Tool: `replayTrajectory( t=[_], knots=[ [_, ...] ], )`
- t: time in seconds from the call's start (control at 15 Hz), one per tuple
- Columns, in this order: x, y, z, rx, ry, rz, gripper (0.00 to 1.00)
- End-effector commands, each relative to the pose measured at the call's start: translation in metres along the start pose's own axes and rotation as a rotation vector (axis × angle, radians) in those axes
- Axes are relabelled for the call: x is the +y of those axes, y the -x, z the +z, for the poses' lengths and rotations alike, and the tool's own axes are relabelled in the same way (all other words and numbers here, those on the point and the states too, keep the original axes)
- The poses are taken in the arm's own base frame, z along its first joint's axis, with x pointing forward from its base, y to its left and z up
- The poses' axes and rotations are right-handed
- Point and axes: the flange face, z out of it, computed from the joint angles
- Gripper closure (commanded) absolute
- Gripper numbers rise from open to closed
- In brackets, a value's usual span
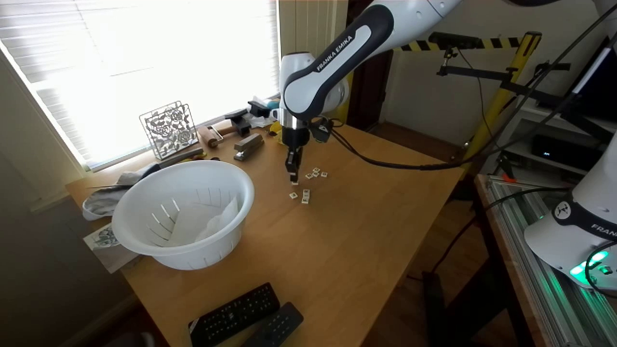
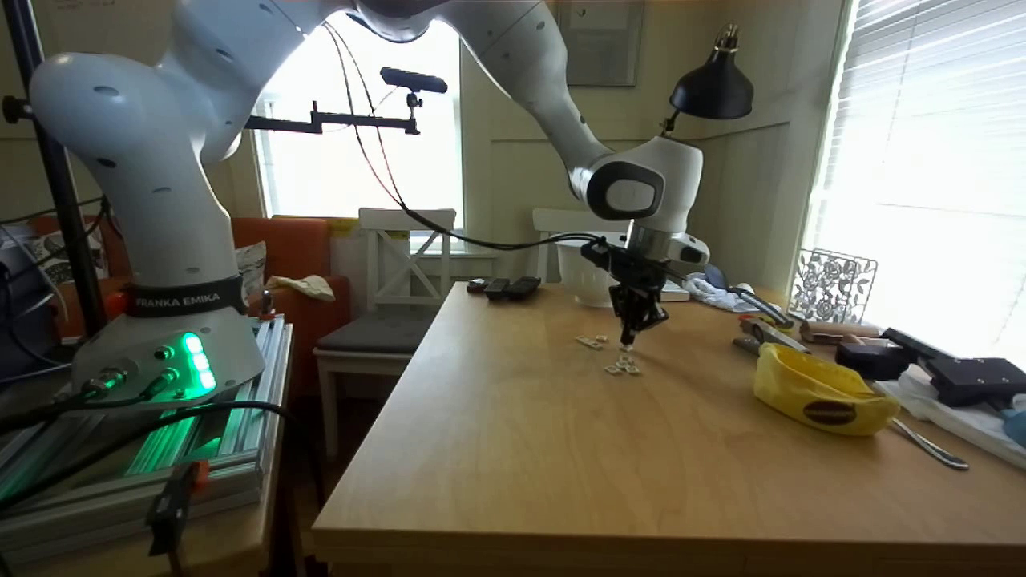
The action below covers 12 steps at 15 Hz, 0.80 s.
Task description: Create the word 'Firm' using the letter tiles.
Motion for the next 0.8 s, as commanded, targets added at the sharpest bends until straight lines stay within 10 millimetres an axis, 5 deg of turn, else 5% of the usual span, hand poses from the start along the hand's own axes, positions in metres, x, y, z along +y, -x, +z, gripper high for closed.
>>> replayTrajectory(
  t=[0.0,0.33,0.73],
  knots=[
    [-0.001,-0.001,-0.017,0.014,0.018,0.019,1.00],
    [-0.001,0.004,-0.033,0.031,0.027,0.054,1.00],
    [0.014,0.018,-0.028,0.007,0.027,0.183,1.00]
  ],
)
